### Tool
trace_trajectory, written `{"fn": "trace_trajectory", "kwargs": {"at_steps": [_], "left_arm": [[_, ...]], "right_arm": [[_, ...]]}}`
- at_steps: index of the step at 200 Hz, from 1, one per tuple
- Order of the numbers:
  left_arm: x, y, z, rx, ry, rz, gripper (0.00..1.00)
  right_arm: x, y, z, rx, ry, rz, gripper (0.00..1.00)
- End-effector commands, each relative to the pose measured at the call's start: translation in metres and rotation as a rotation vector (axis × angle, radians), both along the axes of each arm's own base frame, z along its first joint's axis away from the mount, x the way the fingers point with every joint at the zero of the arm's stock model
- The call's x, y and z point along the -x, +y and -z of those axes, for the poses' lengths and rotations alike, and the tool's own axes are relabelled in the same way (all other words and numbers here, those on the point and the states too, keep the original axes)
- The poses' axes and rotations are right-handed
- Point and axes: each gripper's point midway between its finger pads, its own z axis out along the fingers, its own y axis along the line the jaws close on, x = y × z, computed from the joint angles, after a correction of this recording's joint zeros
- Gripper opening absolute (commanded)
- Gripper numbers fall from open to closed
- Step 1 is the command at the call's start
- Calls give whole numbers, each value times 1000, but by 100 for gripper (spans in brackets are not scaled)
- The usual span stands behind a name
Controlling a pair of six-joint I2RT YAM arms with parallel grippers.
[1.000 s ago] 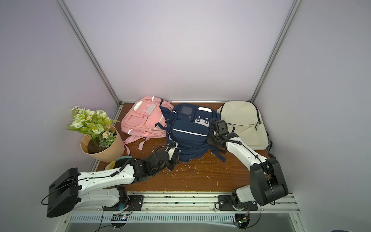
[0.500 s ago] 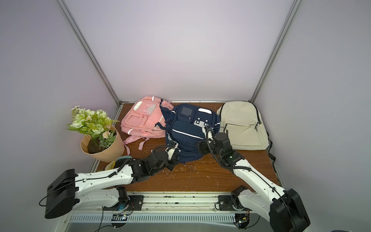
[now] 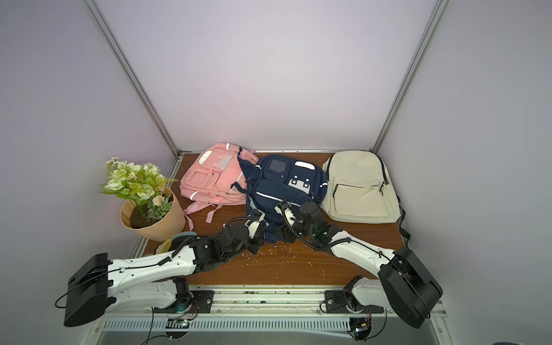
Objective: Zip up the backpack
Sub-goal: Zip the zipper on the backpack.
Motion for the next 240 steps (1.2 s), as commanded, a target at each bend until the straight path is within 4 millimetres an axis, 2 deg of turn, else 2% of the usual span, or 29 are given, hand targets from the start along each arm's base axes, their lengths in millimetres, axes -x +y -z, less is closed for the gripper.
{"fn": "trace_trajectory", "kwargs": {"at_steps": [1, 21, 43, 75, 107, 160, 172, 202, 240], "left_arm": [[4, -10, -25, 60, -44, 33, 0], [4, -9, -26, 61, -47, 33, 0], [2, -3, -25, 45, -54, 8, 0], [-9, 21, -15, -1, -34, -78, 0], [-16, 47, -6, -26, -26, -164, 0], [-25, 63, -3, -75, -37, -264, 0], [-25, 59, -6, -51, -37, -249, 0], [-17, 30, -9, -4, -4, -113, 0], [-2, -3, -2, -25, -1, 1, 0]], "right_arm": [[6, 18, -22, -44, -97, -80, 59], [-4, 17, -16, 12, -106, -33, 40], [-10, 14, -13, 67, -135, 28, 23], [-18, -5, -17, 102, -155, 166, 0], [-24, -32, -14, 142, -148, 302, 0], [-27, -61, -13, 207, -132, 434, 0], [-25, -62, -12, 208, -125, 430, 0], [-21, -53, -11, 193, -110, 399, 0], [-22, -32, -26, 113, -89, 352, 0]]}}
